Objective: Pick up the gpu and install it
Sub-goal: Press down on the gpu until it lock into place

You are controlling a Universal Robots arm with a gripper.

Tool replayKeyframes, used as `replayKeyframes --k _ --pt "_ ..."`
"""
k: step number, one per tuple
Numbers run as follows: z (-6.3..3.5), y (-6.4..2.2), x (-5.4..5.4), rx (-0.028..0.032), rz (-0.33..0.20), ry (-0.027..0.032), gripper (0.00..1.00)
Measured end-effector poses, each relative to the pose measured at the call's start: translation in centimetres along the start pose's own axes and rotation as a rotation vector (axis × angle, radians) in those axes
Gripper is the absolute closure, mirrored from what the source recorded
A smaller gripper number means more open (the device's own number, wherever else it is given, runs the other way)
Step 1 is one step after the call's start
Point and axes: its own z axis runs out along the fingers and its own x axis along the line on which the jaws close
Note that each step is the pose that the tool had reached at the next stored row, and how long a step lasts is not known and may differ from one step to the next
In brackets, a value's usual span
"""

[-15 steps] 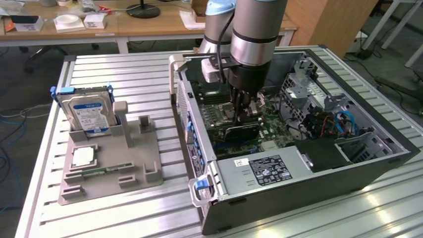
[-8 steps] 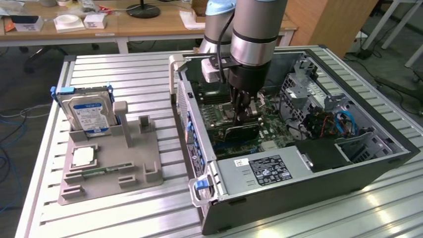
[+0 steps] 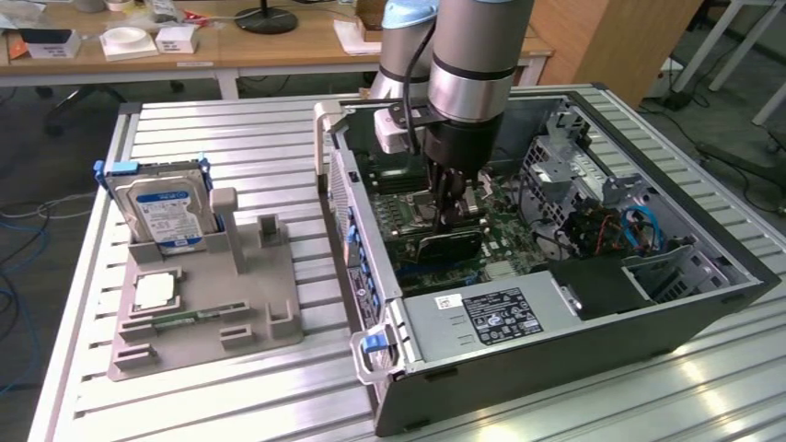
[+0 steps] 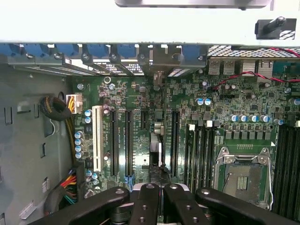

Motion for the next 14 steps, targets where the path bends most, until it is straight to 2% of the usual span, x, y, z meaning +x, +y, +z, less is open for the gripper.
replayKeyframes --k 5,7,10,11,14 --pt "-0.01 0.14 0.02 0.0006 0.0 -0.001 0.9" --pt "-0.04 0.51 0.03 0.0056 0.0 -0.0011 0.9" --pt "-0.04 0.56 0.02 0.0065 0.0 -0.0012 0.9" --pt "-0.03 0.56 0.02 -0.0006 0.0 -0.0012 0.9" --pt "-0.03 0.56 0.03 -0.0539 -0.001 -0.0006 0.9"
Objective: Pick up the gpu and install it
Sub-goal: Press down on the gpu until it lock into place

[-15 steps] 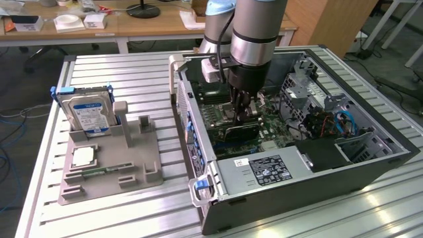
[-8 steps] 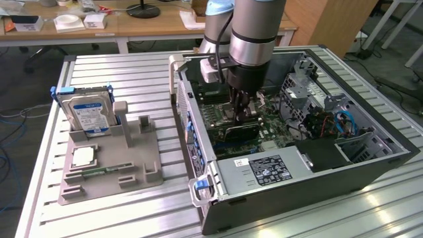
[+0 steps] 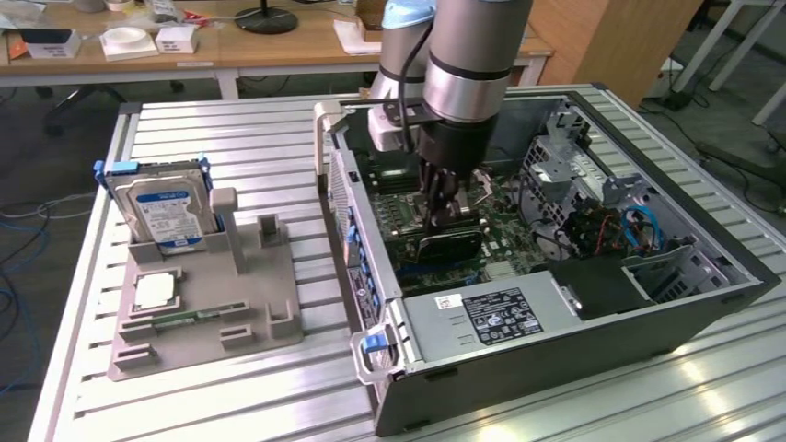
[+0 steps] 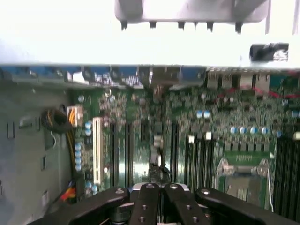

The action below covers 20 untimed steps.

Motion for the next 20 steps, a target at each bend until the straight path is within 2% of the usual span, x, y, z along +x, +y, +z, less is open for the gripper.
replayKeyframes --k 13,15,17,18,19,20 --pt "-0.02 -0.13 0.0 -0.236 -0.005 0.0025 0.9" --pt "-0.02 -0.18 0.0 -0.2742 -0.005 0.003 0.9" --pt "-0.02 -0.25 0.0 -0.3085 -0.006 0.0035 0.9" --pt "-0.02 -0.32 -0.02 -0.3281 -0.006 0.0037 0.9" --pt "-0.03 -0.37 -0.07 -0.3409 -0.007 0.0039 0.9" --pt "-0.03 -0.37 -0.19 -0.3421 -0.006 0.0043 0.9"
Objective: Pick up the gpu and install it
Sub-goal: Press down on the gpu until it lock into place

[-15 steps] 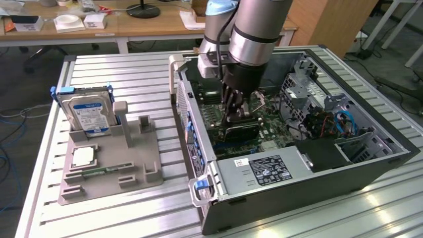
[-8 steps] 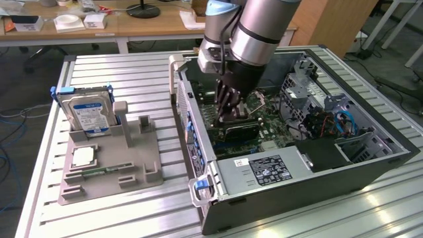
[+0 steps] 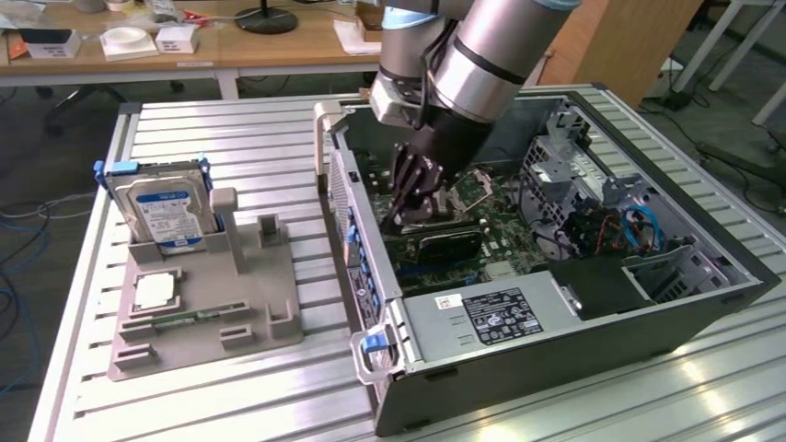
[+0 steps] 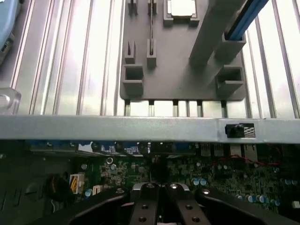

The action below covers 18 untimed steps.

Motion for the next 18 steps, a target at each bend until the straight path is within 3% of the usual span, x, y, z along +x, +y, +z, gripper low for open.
replayKeyframes --k 8,18 --pt "0.11 0.02 -1.4 0.0001 0.0 -0.0001 0.9" --pt "0.56 0.98 -1.7 0.0001 0.0 0.0 0.9"
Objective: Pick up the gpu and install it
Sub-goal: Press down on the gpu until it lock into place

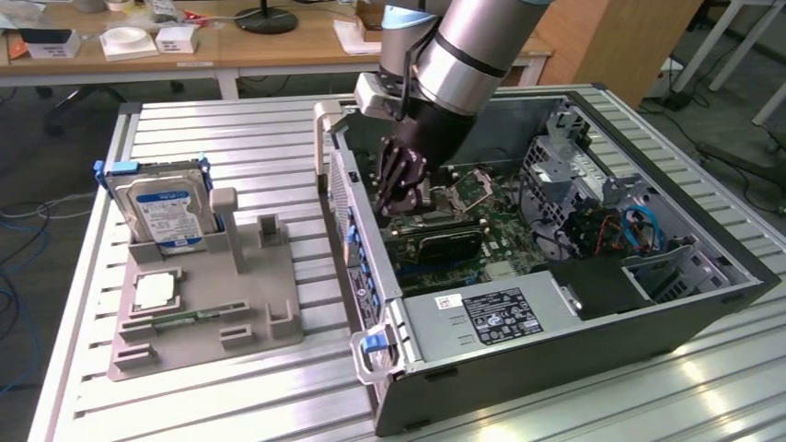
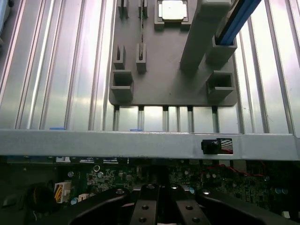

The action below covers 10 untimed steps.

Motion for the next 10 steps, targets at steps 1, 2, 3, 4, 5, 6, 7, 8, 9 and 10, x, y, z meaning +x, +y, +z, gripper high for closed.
replayKeyframes --k 1,2,3,4,5,6,7,8,9,10 --pt "0.0 0.0 0.0 0.0 0.0 0.0 0.9" --pt "0.0 0.01 0.0 0.0 0.0 0.0 0.9" --pt "0.01 0.01 -0.01 0.0 0.0 -0.0001 0.9" --pt "0.01 0.01 0.01 0.0001 0.0 -0.0003 0.9" --pt "0.02 0.01 0.09 0.0 0.0 -0.0013 0.9" --pt "0.02 0.01 0.19 0.0001 0.0 -0.0021 0.9" --pt "0.02 0.01 0.32 0.0001 -0.001 -0.0027 0.9" --pt "0.02 0.01 0.42 0.0 -0.001 -0.0036 0.9" --pt "0.02 0.01 0.52 0.0 -0.001 -0.0045 0.9" --pt "0.02 0.01 0.55 0.0001 -0.001 -0.0049 0.9"
